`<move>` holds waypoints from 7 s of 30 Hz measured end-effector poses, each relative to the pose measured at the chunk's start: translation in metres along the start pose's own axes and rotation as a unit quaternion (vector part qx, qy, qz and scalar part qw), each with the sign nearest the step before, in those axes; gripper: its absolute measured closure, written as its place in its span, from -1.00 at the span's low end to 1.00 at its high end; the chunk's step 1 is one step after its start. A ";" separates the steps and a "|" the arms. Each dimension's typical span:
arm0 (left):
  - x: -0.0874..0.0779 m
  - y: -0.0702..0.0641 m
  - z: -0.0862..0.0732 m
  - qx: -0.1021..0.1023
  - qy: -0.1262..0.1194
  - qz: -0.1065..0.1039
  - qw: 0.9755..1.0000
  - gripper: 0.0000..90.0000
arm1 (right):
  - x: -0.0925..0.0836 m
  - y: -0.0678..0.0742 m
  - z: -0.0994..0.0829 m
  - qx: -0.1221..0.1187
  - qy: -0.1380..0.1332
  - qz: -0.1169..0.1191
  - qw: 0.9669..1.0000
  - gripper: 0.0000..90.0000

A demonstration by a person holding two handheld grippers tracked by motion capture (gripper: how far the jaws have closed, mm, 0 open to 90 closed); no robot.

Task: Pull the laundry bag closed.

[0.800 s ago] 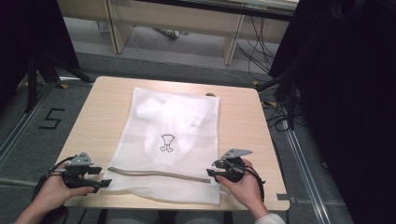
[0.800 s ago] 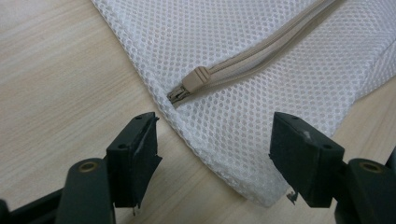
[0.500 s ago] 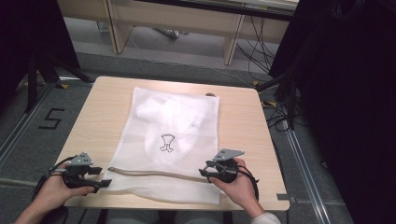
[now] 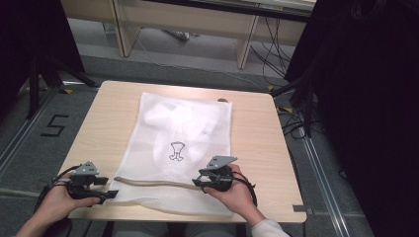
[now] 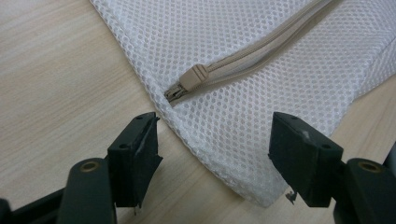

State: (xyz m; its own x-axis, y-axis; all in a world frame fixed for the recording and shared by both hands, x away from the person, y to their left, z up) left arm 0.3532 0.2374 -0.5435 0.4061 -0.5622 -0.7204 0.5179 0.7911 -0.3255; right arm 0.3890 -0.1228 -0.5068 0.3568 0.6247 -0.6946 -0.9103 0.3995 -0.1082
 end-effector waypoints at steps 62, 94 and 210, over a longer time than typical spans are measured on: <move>0.000 0.000 -0.001 -0.005 0.006 -0.006 1.000 -0.28 | 0.092 0.061 0.105 -0.088 -0.010 0.089 0.992 0.47; 0.000 -0.001 -0.001 0.004 0.008 -0.010 1.000 -0.28 | 0.148 0.078 0.135 -0.100 0.006 0.119 0.988 0.63; 0.003 0.001 0.019 -0.081 -0.015 -0.047 0.996 0.90 | 0.143 0.077 0.121 -0.105 0.054 0.126 0.985 0.84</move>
State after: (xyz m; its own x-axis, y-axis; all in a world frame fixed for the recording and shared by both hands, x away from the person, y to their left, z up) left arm 0.3693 0.2320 -0.5339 0.3847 -0.6410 -0.6642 0.4284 0.7613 -0.4866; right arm 0.3951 0.0788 -0.5288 0.0992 0.6076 -0.7880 -0.9946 0.0853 -0.0594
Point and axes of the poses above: each handheld gripper's, and its own axes: x roughly forward along the jaws, z roughly out of its top, y roughly to its left, the point moved 5 cm from there along x, roughly forward along the jaws, and after that the axes turned 12 degrees about -x, right-handed, at the moved point
